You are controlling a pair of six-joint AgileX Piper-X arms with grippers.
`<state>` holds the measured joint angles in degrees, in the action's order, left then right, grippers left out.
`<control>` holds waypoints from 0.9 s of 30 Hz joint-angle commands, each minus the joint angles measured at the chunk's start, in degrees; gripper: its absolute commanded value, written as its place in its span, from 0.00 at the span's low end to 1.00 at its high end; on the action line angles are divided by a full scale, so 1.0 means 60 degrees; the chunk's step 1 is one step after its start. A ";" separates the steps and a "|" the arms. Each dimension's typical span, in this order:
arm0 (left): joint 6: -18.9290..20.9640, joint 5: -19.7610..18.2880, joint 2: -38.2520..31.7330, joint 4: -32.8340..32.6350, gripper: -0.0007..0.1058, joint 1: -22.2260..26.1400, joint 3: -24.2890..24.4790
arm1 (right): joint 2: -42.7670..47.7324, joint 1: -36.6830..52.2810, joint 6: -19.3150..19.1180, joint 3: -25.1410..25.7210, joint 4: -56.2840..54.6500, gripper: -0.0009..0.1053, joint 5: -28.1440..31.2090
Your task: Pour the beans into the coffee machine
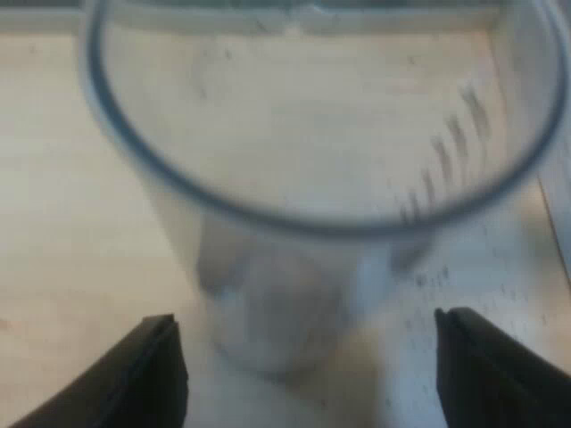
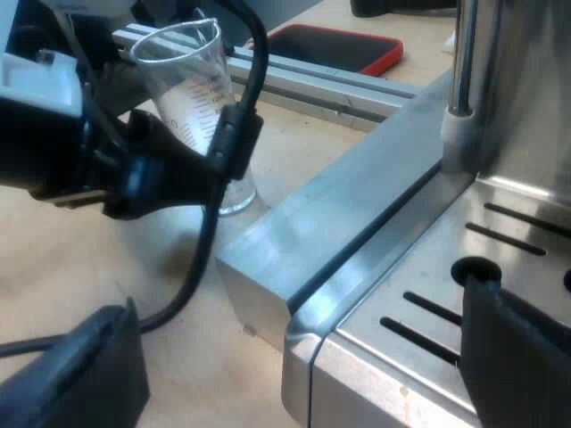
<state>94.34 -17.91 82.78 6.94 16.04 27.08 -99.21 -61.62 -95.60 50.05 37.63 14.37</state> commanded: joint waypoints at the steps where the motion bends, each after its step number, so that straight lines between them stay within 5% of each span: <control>1: 0.0022 0.0098 -0.0593 -0.1239 0.60 -0.0035 0.0139 | 0.0137 0.0049 -0.0032 0.0187 -0.0546 0.71 -0.0098; 9: 0.0051 0.0535 -0.2188 -0.3562 0.60 -0.0035 0.0161 | 0.0717 0.0049 -0.0344 0.0552 -0.2250 0.71 -0.0725; 13: 0.0102 0.0531 -0.4337 -0.5349 0.60 -0.0035 0.0161 | 0.1363 0.0049 -0.0344 0.0648 -0.3325 0.71 -0.0792; 18: 0.0261 0.0531 -0.5208 -0.5583 0.60 -0.0035 0.0161 | 0.2480 0.0049 -0.0515 0.0657 -0.4935 0.71 -0.0796; 20: 0.1200 0.0453 -0.6758 -0.5993 0.60 -0.0070 0.0161 | 0.2773 0.0049 -0.0538 0.0657 -0.5327 0.71 -0.0796; 27: 0.1249 -0.0055 -0.8408 -0.7311 0.60 -0.0939 0.0665 | 0.4769 0.0029 -0.0535 0.0657 -0.8005 0.71 -0.0379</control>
<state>100.80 -17.78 33.42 -34.39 11.60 29.72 -72.56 -61.62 -98.11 53.68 -7.07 11.15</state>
